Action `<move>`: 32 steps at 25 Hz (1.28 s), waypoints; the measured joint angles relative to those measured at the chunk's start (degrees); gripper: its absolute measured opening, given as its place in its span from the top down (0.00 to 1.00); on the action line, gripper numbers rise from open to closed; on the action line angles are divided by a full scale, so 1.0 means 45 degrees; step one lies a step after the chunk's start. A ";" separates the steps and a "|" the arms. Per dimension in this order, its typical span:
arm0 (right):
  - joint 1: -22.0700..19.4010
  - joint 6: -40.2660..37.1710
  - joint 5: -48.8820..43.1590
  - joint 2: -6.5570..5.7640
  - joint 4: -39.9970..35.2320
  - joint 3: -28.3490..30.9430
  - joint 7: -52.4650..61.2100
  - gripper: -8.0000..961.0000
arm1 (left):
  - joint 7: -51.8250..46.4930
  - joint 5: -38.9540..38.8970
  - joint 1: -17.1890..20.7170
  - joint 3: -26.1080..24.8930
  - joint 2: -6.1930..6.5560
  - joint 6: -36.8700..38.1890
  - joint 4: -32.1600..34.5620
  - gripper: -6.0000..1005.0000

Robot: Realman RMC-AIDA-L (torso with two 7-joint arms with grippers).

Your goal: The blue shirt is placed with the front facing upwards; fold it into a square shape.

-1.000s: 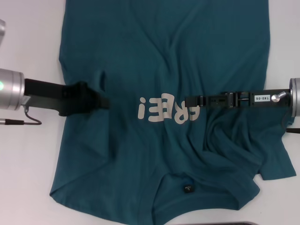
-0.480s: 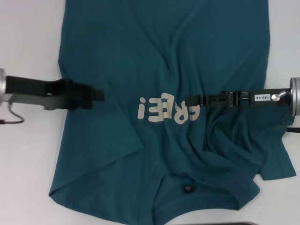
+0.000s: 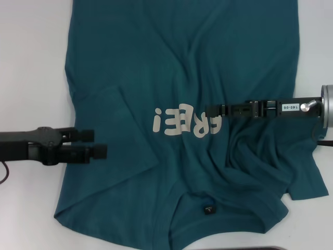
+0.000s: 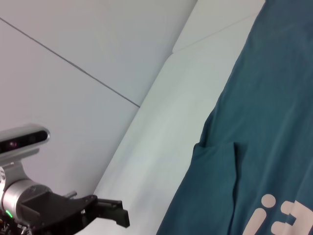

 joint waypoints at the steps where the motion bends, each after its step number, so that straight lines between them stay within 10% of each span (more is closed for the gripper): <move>1: 0.0000 0.0000 0.0002 0.0002 0.0000 0.0035 0.0007 0.10 | 0.0033 0.0039 0.0039 0.0040 -0.0014 0.0000 0.0002 0.20; 13: -0.0279 -0.0408 -0.0028 -0.0037 0.0080 0.1100 0.0485 0.10 | 0.0124 0.0066 0.0165 0.0002 0.0004 -0.0243 0.0127 0.07; 24: -0.1293 -0.1446 -0.0622 -0.2120 -0.0079 0.1053 0.4301 0.10 | -0.0152 -0.0071 0.0019 -0.0152 -0.0122 -0.1978 0.0600 0.07; 32: -0.1427 -0.2022 -0.2488 -0.2214 -0.0056 0.1222 0.5167 0.10 | -0.0178 -0.0085 -0.0052 -0.0213 -0.0148 -0.2226 0.0565 0.07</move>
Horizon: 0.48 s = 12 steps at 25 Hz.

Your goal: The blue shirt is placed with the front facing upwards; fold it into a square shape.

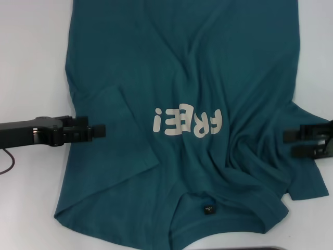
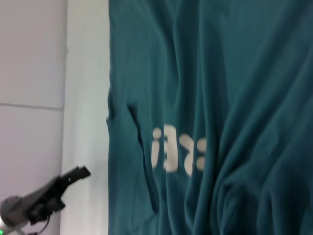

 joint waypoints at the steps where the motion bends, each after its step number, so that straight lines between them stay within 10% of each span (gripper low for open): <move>1: -0.0038 -0.0028 -0.0040 0.0030 -0.0019 0.0023 0.0040 0.10 | 0.0000 -0.0005 -0.0006 -0.0004 0.0000 -0.0006 -0.0005 0.07; 12: -0.0309 -0.0452 0.0068 0.0077 -0.0114 0.2366 -0.1136 0.10 | 0.0064 -0.0008 -0.0017 -0.0217 0.0000 -0.0033 -0.0047 0.07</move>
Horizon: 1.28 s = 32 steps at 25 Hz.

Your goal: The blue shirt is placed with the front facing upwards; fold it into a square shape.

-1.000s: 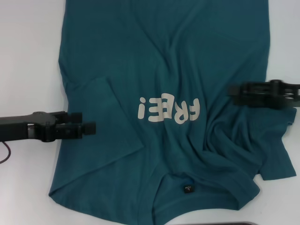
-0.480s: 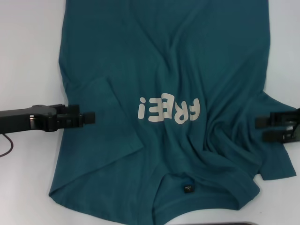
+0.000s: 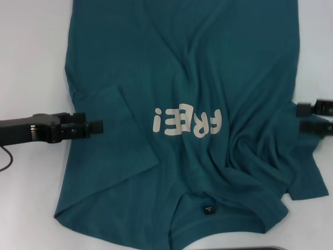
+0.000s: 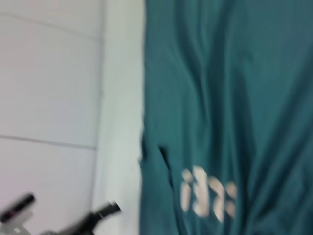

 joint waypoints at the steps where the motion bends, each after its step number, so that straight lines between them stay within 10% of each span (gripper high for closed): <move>1: 0.0008 -0.0046 0.0056 0.0061 0.0062 0.0468 -0.0338 0.10 | 0.0000 0.0000 0.0000 0.0000 0.0000 0.0000 0.0000 0.07; 8: 0.0046 -0.0501 0.1356 0.0412 0.0294 0.1328 -0.0920 0.12 | -0.0053 0.0001 -0.0028 -0.0127 0.0001 -0.0037 -0.0003 0.07; 22: 0.0282 -0.1758 -0.3990 -0.0444 -0.3197 0.0714 0.1685 0.22 | -0.0064 0.0002 -0.0145 -0.0154 0.0038 -0.0156 -0.0002 0.07; 32: 0.0293 -0.1146 -0.4226 -0.0218 -0.3123 0.1268 0.1658 0.22 | -0.0192 0.0002 -0.0120 -0.0174 0.0060 -0.0311 -0.0002 0.07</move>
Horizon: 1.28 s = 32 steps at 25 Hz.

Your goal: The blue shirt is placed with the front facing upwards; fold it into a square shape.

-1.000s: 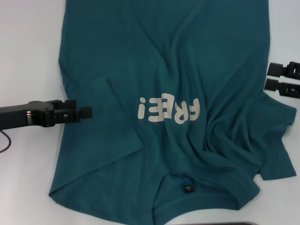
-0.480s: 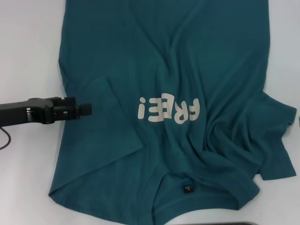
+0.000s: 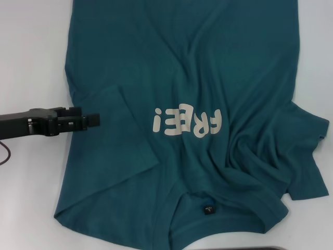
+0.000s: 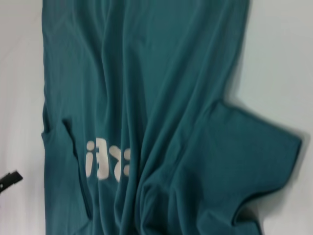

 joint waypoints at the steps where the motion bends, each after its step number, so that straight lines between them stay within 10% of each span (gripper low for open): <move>1: -0.0004 0.0143 -0.0006 0.0103 0.0060 0.0040 -0.0003 0.22 | -0.0001 0.0000 0.0006 -0.0002 0.0000 0.0000 0.0000 0.07; 32: 0.0670 0.2114 -0.0122 0.0708 0.1266 -0.0122 0.0061 0.22 | -0.0026 -0.0002 -0.0038 -0.0136 0.0019 -0.0189 0.0000 0.07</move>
